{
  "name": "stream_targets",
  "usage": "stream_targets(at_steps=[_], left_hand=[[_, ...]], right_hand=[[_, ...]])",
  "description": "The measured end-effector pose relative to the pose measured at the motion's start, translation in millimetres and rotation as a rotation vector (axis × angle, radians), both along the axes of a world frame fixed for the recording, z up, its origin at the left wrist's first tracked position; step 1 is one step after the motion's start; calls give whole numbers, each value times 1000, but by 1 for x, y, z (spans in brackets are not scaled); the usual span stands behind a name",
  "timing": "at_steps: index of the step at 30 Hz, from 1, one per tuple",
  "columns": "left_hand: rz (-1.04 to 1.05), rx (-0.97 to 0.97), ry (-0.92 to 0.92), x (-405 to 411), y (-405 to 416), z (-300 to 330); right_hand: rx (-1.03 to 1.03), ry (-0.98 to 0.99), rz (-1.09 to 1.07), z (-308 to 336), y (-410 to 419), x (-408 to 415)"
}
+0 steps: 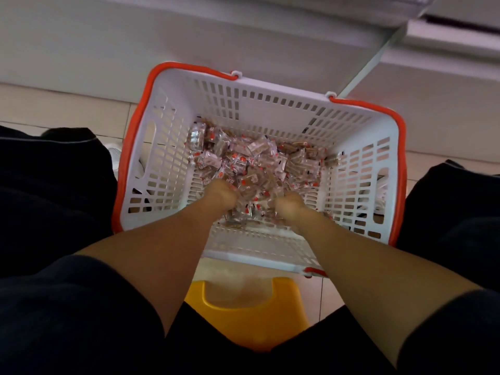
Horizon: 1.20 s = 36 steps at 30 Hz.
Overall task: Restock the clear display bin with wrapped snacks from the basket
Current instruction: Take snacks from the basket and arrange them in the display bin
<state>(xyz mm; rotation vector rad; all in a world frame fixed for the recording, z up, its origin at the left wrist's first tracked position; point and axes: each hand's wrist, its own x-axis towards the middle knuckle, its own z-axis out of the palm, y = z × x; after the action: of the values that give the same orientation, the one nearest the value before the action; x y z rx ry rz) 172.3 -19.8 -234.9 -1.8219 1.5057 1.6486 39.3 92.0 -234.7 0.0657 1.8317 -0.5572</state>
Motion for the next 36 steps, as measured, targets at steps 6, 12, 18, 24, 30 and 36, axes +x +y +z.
stream_targets(at_steps=[6,12,18,24,30,36], left_hand=[[226,157,139,6,-2,12],[311,279,290,8,3,27],[307,331,367,11,4,37],[238,449,451,10,5,46],[180,295,368,7,13,48],[315,228,390,5,9,46]], right_hand=[[-196,-326,-275,30,-8,-3],[-315,-401,-206,41,-1,12],[-404,-397,-223,50,1,21],[-410,-336,-51,56,-1,21],[-343,6,289,50,3,19],[-440,228,315,48,6,8]])
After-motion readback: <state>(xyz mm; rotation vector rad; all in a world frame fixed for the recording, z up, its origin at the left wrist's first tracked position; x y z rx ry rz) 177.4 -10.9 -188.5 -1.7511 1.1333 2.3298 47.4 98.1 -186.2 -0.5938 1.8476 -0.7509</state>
